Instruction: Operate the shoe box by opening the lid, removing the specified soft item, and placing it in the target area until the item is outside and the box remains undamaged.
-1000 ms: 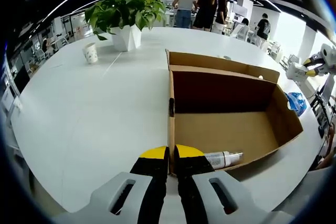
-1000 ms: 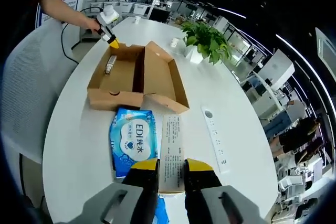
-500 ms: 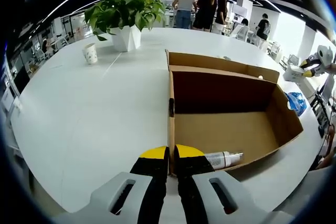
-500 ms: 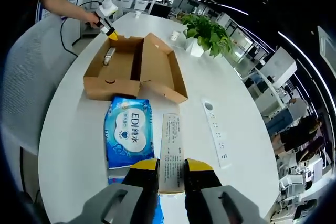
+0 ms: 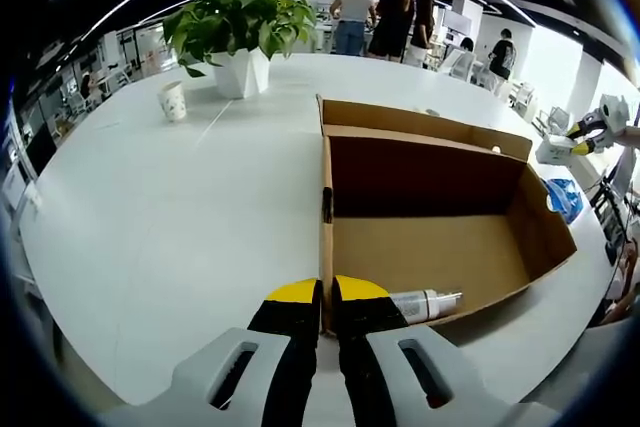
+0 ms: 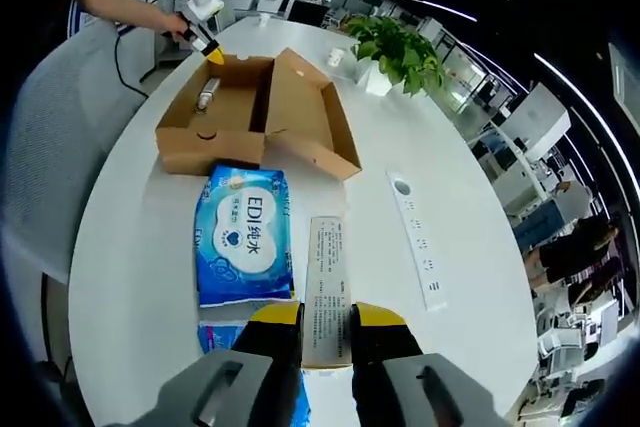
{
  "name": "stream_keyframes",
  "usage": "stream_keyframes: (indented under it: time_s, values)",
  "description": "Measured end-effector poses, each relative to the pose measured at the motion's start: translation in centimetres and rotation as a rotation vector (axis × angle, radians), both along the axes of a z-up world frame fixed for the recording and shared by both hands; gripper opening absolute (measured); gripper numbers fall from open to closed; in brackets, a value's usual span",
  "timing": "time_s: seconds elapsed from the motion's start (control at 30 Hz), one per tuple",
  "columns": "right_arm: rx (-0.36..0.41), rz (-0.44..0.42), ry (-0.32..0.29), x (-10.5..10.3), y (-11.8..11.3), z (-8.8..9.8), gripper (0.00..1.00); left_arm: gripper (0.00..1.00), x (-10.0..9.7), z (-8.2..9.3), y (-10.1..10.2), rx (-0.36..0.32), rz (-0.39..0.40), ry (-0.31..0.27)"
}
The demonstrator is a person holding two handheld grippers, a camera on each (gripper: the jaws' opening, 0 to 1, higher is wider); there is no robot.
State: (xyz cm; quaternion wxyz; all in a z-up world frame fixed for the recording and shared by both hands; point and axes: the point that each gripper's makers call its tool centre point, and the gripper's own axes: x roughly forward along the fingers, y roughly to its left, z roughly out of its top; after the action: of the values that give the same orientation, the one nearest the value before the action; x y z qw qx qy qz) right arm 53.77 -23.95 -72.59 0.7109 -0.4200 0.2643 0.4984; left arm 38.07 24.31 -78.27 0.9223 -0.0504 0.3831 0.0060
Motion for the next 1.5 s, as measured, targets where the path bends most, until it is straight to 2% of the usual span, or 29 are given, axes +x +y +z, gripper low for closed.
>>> stream_keyframes:
  time_s: [0.43, 0.97, 1.27, 1.4, 1.5]
  values:
    - [-0.051, 0.016, 0.039, 0.5, -1.4, -2.9, 0.14, 0.03, 0.0, 0.0, 0.1, 0.0, -0.001, 0.0]
    - [-0.096, 0.013, 0.066, 0.8, -2.0, -4.4, 0.14, 0.03, 0.2, -0.1, 0.1, 0.002, -0.002, 0.002]
    - [-0.143, 0.011, 0.088, 2.1, -3.8, -5.6, 0.14, 0.03, 0.2, 0.0, 0.0, 0.001, -0.003, 0.004]
    - [-0.154, 0.012, 0.094, 2.0, -4.0, -5.5, 0.14, 0.03, 0.2, 0.0, 0.0, 0.0, -0.003, 0.004]
    - [-0.181, 0.021, 0.096, 2.1, -4.7, -6.0, 0.14, 0.03, 0.3, 0.0, 0.0, 0.0, -0.004, 0.005]
